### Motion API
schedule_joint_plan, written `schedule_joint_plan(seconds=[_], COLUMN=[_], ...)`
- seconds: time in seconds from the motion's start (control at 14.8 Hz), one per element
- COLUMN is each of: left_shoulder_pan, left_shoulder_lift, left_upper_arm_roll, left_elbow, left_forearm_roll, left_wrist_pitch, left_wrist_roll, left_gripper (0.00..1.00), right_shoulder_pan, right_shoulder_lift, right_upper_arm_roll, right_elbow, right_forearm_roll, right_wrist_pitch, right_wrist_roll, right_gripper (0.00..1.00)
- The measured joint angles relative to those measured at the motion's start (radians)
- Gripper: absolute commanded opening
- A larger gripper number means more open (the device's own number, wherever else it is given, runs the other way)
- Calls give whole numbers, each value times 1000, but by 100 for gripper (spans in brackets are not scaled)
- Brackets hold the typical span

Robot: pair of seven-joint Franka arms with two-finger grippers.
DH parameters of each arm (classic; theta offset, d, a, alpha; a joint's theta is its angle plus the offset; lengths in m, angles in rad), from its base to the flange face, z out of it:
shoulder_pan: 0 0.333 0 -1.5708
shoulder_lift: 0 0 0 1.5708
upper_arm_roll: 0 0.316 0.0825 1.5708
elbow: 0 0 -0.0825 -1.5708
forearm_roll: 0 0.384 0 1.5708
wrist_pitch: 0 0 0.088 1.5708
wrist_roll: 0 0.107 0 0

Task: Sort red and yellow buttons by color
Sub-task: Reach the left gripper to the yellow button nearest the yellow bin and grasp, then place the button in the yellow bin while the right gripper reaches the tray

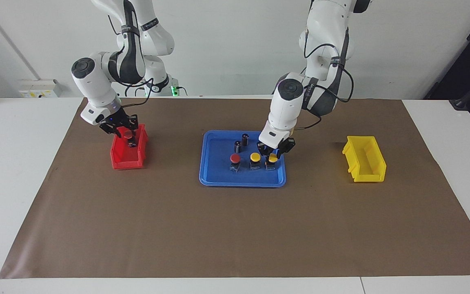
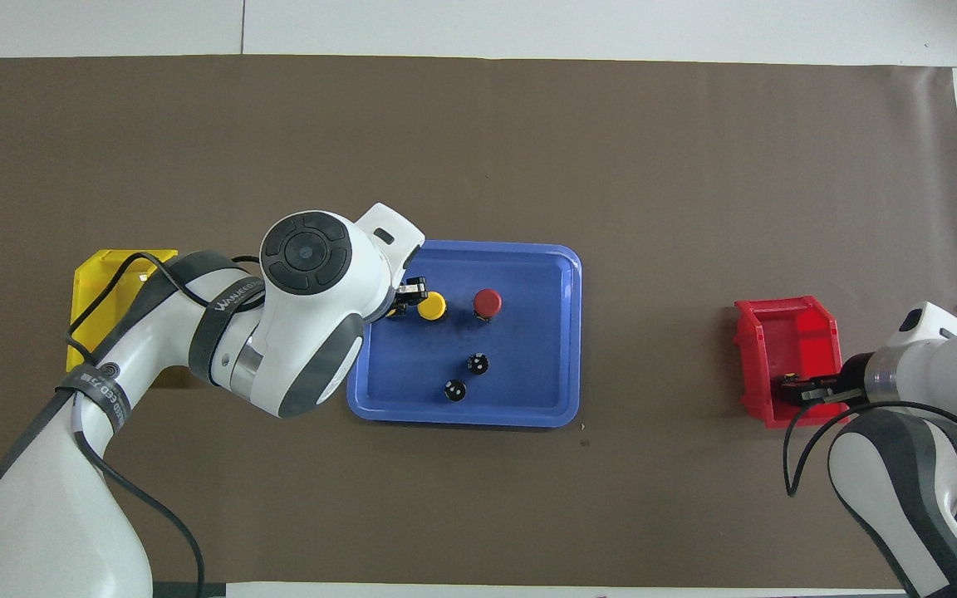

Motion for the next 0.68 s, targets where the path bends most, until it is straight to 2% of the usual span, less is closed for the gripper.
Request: schedule_joint_plan(seconds=[0.14,0.27,0.34,0.47,0.68], left_shoulder_pan=[0,1,3,33,174], left_shoulder_lift=[0,-6,-17,-68,-197], left_upper_arm_roll=[0,3,8,21,32], left_elbow=[0,15,42,131,197], left_forearm_roll=[0,0,0,0,0], left_wrist_pitch=[-1,-37,-92,-250,-457], left_wrist_roll=[-1,-6,-6,-1,188], left_gripper=[16,8,3,1,1], right_shoulder_pan=[0,2,9,43,154], right_shoulder_lift=[0,0,-1,3,51], right_upper_arm_roll=[3,9,10,11,12], right_elbow=[44,138,193,317,495], right_forearm_roll=[0,0,0,0,1], right_wrist_pitch=[-30,-128,-182,-297,-403], right_wrist_roll=[-1,-1,-1,31,185], right_gripper=[63,63,63,64,67])
